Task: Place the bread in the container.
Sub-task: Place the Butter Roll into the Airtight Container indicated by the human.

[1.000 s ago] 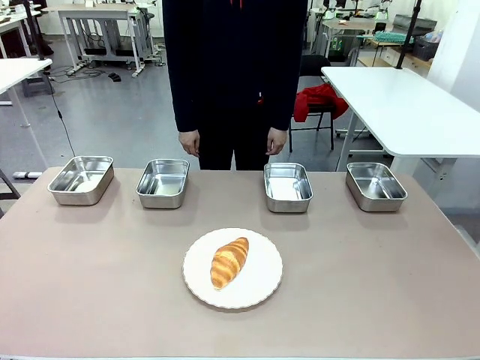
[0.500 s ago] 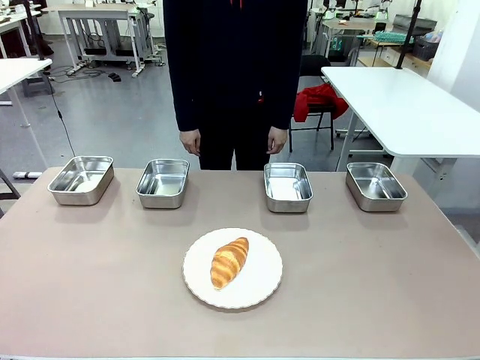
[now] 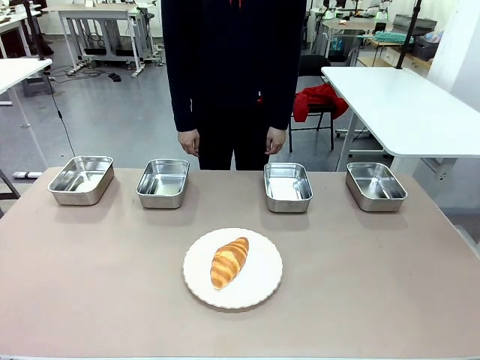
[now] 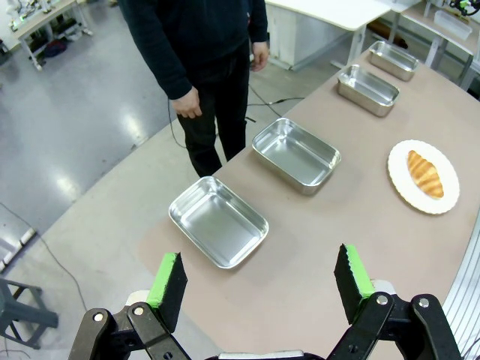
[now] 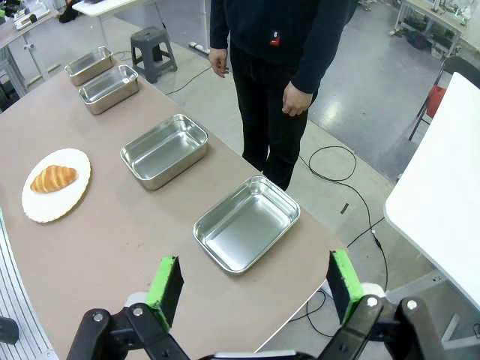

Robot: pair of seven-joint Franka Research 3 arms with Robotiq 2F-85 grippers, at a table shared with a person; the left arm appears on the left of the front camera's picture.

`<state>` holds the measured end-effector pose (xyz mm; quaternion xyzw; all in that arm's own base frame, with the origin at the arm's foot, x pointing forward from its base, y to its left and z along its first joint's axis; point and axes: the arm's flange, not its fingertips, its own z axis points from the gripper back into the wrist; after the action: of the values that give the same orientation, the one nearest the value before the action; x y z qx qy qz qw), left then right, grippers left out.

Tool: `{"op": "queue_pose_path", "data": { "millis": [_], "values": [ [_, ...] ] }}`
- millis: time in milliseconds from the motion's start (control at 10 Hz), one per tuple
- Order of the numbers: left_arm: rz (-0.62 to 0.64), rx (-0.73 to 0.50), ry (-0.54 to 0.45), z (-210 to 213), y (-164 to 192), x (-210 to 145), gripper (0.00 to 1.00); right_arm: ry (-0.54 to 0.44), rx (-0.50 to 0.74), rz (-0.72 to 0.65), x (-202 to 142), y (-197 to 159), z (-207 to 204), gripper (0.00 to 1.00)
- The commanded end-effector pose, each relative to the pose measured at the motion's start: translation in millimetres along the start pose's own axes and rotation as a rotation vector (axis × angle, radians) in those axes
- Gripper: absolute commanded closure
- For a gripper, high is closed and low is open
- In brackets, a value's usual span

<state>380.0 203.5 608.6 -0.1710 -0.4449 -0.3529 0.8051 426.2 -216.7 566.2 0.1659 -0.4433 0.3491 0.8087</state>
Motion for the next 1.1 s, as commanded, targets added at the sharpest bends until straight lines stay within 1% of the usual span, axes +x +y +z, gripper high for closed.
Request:
{"op": "queue_pose_path", "data": {
  "millis": [0,1000],
  "values": [
    [-0.013,-0.008,-0.002,1.1,0.6,-1.3,0.0,-0.007,0.004,0.002,0.8,0.2,-0.1,0.0],
    [-0.013,-0.008,-0.002,1.1,0.6,-1.3,0.0,-0.007,0.004,0.002,0.8,0.2,-0.1,0.0]
  ]
}}
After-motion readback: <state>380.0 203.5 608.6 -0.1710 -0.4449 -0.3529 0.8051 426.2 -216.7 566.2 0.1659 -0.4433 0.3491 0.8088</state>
